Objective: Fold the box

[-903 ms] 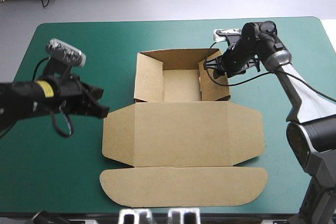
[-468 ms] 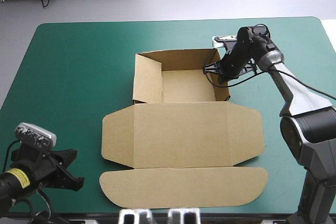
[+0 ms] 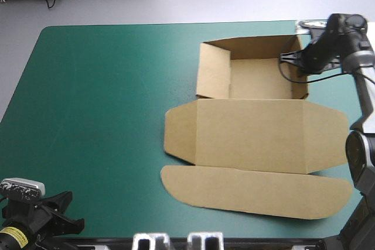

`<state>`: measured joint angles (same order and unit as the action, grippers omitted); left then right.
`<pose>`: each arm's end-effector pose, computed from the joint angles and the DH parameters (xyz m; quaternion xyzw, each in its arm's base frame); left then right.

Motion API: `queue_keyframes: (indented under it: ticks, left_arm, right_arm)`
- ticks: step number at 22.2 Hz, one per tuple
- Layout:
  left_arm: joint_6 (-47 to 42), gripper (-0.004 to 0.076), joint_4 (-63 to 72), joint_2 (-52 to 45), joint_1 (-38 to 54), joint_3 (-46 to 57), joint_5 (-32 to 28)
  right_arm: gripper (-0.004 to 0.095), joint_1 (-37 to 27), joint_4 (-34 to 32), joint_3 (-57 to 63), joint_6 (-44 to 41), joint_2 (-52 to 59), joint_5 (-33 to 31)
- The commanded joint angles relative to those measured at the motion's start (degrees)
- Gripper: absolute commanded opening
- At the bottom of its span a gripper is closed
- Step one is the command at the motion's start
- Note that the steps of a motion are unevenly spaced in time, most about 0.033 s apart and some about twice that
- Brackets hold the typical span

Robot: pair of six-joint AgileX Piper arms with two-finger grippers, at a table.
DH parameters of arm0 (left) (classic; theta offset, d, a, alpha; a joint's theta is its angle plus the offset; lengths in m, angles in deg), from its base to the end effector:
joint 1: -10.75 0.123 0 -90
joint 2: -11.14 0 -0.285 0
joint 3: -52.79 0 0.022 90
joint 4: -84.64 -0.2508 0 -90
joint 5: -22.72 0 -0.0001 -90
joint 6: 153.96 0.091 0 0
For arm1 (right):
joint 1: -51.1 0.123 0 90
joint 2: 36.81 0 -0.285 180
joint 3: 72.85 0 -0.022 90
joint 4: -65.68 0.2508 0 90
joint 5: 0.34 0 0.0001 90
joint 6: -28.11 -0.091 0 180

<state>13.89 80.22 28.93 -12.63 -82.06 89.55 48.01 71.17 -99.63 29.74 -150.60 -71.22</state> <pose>0.0133 0.0013 0.2857 0.0872 0.9006 -0.0927 0.4157 0.3983 -0.0133 0.3349 0.0192 0.9802 0.0395 0.1933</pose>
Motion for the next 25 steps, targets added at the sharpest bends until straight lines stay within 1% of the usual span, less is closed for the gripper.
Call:
queue_keyframes:
  ticks: [1, 2, 3, 4, 5, 6, 7, 8, 9, 10, 12, 15, 19, 21, 22, 23, 24, 25]
  left_arm:
    - [-0.5, -0.001, -0.5, 0.7, -0.2, -1.2, -1.3]
    - [-0.5, -0.001, -0.5, 0.7, -0.2, -1.2, -1.0]
    - [-0.5, -0.001, -0.5, 0.7, -0.2, -1.2, -0.9]
    - [-0.5, -0.001, -0.5, 0.7, -0.2, -1.2, -0.9]
    - [-0.5, -0.001, -0.5, 0.7, -0.2, -1.2, -1.0]
    - [-0.5, -0.001, -0.5, 0.7, -0.2, -1.2, -1.0]
    - [-0.5, -0.001, -0.5, 0.7, -0.2, -1.2, -1.0]
    - [-0.5, -0.001, -0.5, 0.7, -0.2, -1.2, -1.0]
    - [-0.5, -0.001, -0.5, 0.7, -0.2, -1.2, -1.0]
    - [-0.5, -0.001, -0.5, 0.7, -0.2, -1.2, -1.0]
    - [-0.5, -0.001, -0.8, 0.7, -0.2, -1.2, -1.0]
    - [-0.4, -0.001, -1.0, 0.7, -0.2, -1.2, -1.0]
    - [1.3, -0.001, -1.0, 0.7, -0.2, -1.2, -1.0]
    - [1.3, -0.001, -1.0, 0.7, -0.2, -1.2, -1.0]
    - [1.3, -0.001, -1.0, 0.7, -0.2, -1.2, -1.0]
    - [1.3, -0.001, -1.0, 0.7, -0.2, -1.2, -1.0]
    - [1.3, -0.001, -1.0, 0.7, -0.2, -1.2, -1.0]
    - [1.5, -0.001, -1.0, 0.7, -0.2, -1.2, -1.0]
  right_arm:
    - [-0.002, -11.8, 0.2, -1.8, 1.5, 3.7, 0.2]
    - [-0.002, -14.3, 0.2, -1.8, 1.5, 3.5, 0.9]
    - [-0.0019, -18.6, 0.2, -1.8, 1.9, 3.1, 2.7]
    - [-0.0016, -19.9, 0.2, -1.8, 2.7, 2.8, 3.4]
    - [0.0002, -22.2, 0.2, -1.8, 8.5, 2.0, 3.9]
    - [0.0028, -22.6, 0.2, -1.8, 10.0, 1.7, 3.9]
    - [0.0131, -23.1, 0.2, -1.8, 9.8, 0.4, 4.3]
    - [0.018, -23.2, 0.5, -1.8, 10.2, -0.2, 4.3]
    - [0.0283, -23.1, 3.4, -1.8, 12.9, -1.2, 4.7]
    - [0.0337, -23.1, 6.4, -1.8, 15.8, -1.3, 5.7]
    - [0.0381, -23.1, 8.2, -2.5, 17.5, -1.2, 6.5]
    - [0.038, -23.1, 7.3, -5.6, 16.9, -0.3, 4.5]
    - [0.038, -23.1, 6.1, -5.9, 16.8, 3.6, 4.2]
    - [0.0374, -23.1, 5.6, -5.9, 16.6, 5.7, 1.8]
    - [0.0346, -23.1, 5.6, -5.9, 16.2, 6.7, -0.2]
    - [0.0302, -23.1, 5.8, -5.7, 14.1, 7.5, -0.7]
    - [0.0209, -23.1, 6.8, -4.5, 10.2, 9.3, -0.7]
    - [0.0137, -23.0, 8.1, -3.2, 10.3, 10.8, -0.7]
